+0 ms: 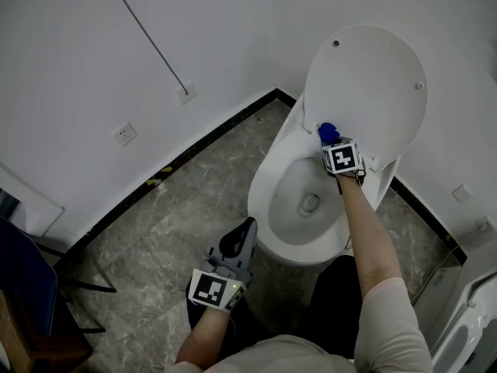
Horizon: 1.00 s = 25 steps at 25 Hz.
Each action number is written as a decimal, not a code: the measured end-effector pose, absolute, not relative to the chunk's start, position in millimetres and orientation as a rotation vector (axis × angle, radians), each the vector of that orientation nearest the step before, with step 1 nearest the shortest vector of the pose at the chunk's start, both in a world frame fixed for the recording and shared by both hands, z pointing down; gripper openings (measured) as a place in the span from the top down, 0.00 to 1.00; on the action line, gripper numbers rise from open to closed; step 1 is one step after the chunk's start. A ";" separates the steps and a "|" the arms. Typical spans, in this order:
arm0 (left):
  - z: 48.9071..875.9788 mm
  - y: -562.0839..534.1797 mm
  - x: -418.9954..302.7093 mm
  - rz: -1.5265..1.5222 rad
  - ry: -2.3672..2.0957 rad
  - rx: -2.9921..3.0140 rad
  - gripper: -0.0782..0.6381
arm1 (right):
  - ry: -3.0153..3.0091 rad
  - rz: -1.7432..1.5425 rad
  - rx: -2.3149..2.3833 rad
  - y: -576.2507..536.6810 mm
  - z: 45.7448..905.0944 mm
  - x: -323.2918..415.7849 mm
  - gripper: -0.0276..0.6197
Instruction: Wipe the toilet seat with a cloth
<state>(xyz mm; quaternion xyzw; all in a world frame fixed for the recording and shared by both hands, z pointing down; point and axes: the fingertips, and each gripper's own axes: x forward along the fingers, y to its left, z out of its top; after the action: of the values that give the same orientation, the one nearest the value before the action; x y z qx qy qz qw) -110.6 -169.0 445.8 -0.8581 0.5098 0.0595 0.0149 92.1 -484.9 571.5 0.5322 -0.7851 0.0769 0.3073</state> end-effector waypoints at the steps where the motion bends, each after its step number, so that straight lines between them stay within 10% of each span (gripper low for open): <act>1: 445.6 -170.2 -111.8 0.187 1.587 -2.667 0.88 | -2.079 0.200 1.404 -485.6 571.3 90.7 0.86; 25: 460.0 -167.6 -117.4 0.233 1.607 -2.699 0.88 | -2.115 0.159 1.296 -494.4 575.4 46.9 0.86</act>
<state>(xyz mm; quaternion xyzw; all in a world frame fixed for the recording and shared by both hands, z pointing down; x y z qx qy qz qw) -117.4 -167.6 460.0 -0.8569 0.5102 0.0740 -0.0041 46.9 -494.4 575.4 0.4934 -0.8057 0.0606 0.3221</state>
